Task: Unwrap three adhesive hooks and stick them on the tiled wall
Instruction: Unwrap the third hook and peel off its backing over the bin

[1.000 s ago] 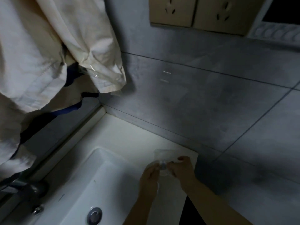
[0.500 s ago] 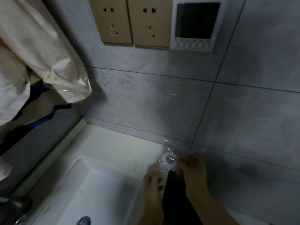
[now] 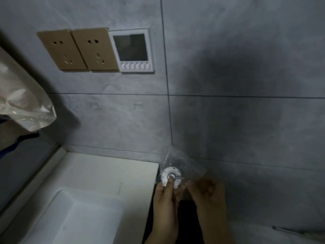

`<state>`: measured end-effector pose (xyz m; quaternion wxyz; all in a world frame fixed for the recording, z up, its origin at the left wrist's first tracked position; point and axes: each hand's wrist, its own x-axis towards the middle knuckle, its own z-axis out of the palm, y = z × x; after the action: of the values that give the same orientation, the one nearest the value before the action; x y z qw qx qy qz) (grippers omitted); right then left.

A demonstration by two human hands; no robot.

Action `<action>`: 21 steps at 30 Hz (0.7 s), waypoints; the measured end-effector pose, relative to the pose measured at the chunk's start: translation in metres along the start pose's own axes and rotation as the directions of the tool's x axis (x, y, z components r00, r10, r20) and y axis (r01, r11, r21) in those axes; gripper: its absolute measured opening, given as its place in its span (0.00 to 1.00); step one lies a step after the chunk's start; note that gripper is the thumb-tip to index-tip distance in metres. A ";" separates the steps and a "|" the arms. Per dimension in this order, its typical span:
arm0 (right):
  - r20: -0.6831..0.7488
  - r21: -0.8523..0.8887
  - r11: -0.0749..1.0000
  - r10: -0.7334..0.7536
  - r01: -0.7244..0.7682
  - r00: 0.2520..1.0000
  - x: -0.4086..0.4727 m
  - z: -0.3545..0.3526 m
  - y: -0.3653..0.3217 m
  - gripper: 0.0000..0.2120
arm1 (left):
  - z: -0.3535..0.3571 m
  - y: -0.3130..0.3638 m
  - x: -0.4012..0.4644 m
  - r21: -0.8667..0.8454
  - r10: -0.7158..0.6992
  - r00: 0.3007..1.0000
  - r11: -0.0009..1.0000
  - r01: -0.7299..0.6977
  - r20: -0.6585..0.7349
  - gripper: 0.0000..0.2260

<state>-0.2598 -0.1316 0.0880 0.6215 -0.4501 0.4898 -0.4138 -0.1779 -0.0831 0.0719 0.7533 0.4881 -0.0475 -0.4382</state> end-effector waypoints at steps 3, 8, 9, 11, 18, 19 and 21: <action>-0.072 -0.168 0.979 -0.133 0.120 0.989 0.004 -0.031 -0.014 0.22 | 0.011 -0.005 -0.006 0.077 0.064 0.998 0.995 -0.062 -0.019 0.18; 0.101 -0.456 0.841 -0.276 0.291 0.956 0.012 -0.070 -0.040 0.21 | 0.029 -0.017 -0.021 0.243 0.092 0.996 0.966 -0.085 -0.017 0.15; 0.142 -0.491 0.809 -0.290 0.322 0.946 0.013 -0.074 -0.044 0.19 | 0.032 -0.020 -0.024 0.274 0.094 0.996 0.958 -0.087 -0.011 0.14; 0.182 -0.557 0.728 -0.361 0.399 0.915 0.014 -0.084 -0.048 0.18 | 0.037 -0.024 -0.032 0.328 0.105 0.994 0.939 -0.106 0.020 0.12; 0.164 -0.619 0.644 -0.455 0.450 0.875 0.014 -0.113 -0.055 0.05 | 0.056 -0.026 -0.048 0.402 0.140 0.989 0.904 -0.150 0.053 0.09; 0.141 -0.606 0.663 -0.454 0.439 0.880 0.015 -0.116 -0.055 0.05 | 0.056 -0.027 -0.049 0.408 0.141 0.988 0.900 -0.152 0.057 0.10; 0.086 -0.563 0.725 -0.427 0.397 0.900 0.017 -0.123 -0.058 0.05 | 0.057 -0.027 -0.051 0.420 0.145 0.987 0.893 -0.160 0.068 0.12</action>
<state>-0.3813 -0.1811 0.1258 0.3389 -0.7011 0.4934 -0.3875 -0.2543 -0.0899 0.0987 0.6602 0.6272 -0.1929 -0.3653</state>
